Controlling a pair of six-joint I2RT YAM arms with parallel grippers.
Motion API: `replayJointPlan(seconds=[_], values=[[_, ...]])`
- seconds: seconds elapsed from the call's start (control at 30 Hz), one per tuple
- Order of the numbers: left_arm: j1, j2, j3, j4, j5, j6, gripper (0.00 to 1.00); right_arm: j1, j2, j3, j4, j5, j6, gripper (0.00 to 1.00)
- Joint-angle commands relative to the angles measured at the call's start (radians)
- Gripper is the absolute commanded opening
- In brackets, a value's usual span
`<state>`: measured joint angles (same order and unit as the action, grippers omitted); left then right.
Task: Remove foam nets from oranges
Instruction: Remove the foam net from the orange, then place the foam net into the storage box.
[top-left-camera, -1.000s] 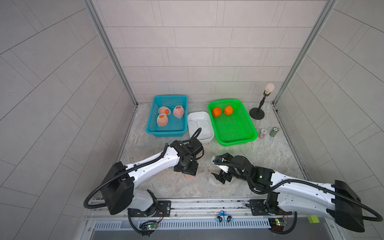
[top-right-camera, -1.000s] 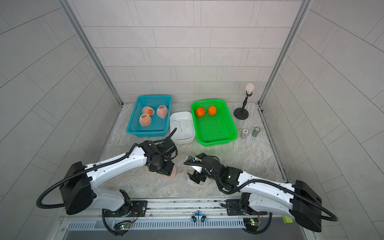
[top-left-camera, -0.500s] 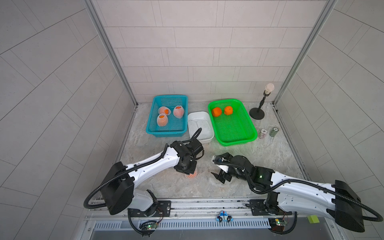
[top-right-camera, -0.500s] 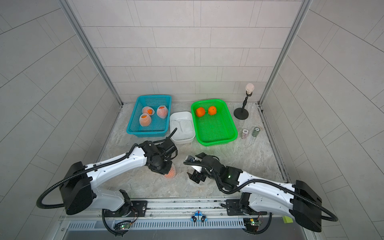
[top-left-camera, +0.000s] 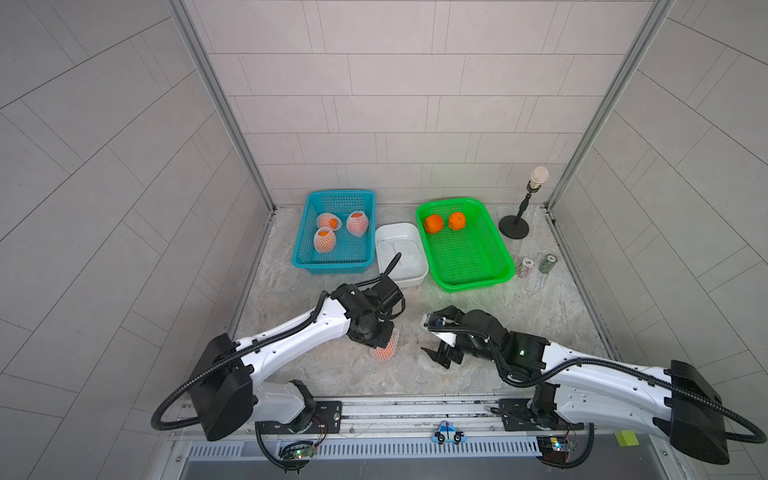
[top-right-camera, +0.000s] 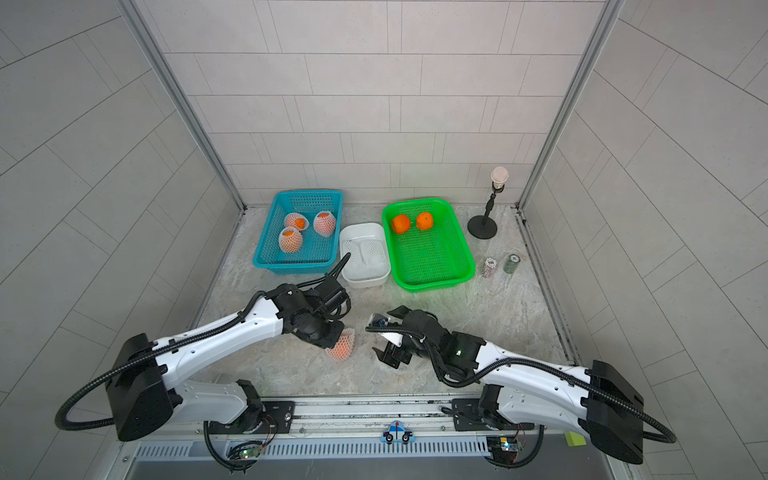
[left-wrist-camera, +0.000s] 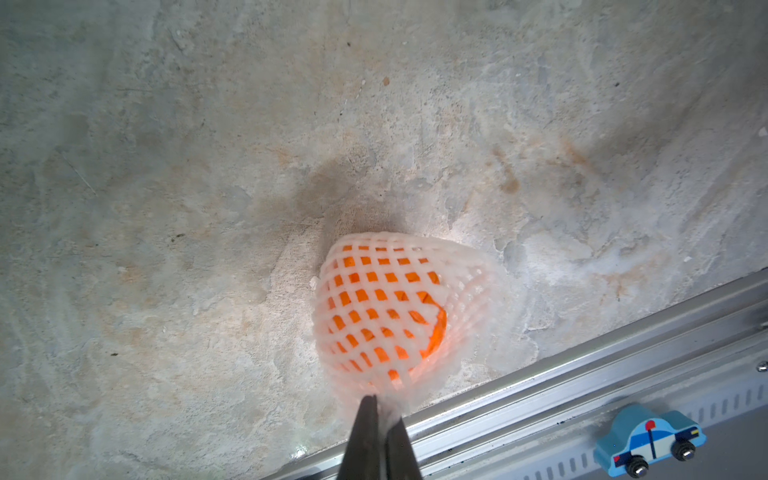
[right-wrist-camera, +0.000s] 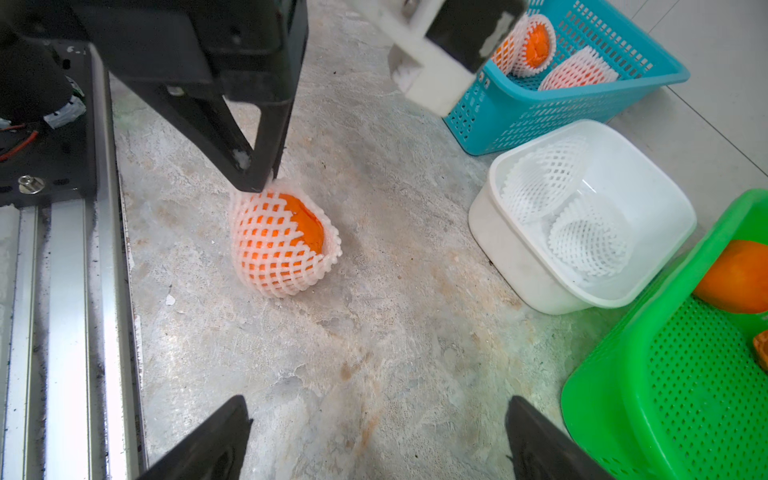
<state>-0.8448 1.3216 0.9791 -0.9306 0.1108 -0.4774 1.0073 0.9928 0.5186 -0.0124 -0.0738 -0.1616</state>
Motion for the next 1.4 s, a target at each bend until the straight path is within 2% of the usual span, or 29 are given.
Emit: replayJointPlan(seconds=[0.0,0.23,0.47,0.93,1.17,1.37], values=[[-0.005,-0.050,-0.025,0.029,-0.002,0.036,0.03,0.003,-0.010,0.038,-0.016,-0.038,-0.057,0.98],[-0.005,-0.127,-0.072,0.114,0.008,0.087,0.00,0.004,-0.003,0.062,-0.030,-0.092,-0.087,0.99],[-0.005,-0.194,-0.170,0.279,0.078,0.135,0.00,0.004,0.021,0.059,-0.018,-0.122,-0.085,0.99],[-0.005,-0.336,-0.171,0.265,0.047,0.194,0.00,0.002,-0.015,0.093,-0.057,-0.112,-0.163,1.00],[-0.005,-0.392,-0.175,0.317,0.160,0.252,0.00,-0.010,-0.055,0.130,-0.069,-0.112,-0.205,1.00],[-0.005,-0.477,-0.221,0.401,0.242,0.312,0.00,-0.027,-0.072,0.120,0.002,-0.211,-0.189,1.00]])
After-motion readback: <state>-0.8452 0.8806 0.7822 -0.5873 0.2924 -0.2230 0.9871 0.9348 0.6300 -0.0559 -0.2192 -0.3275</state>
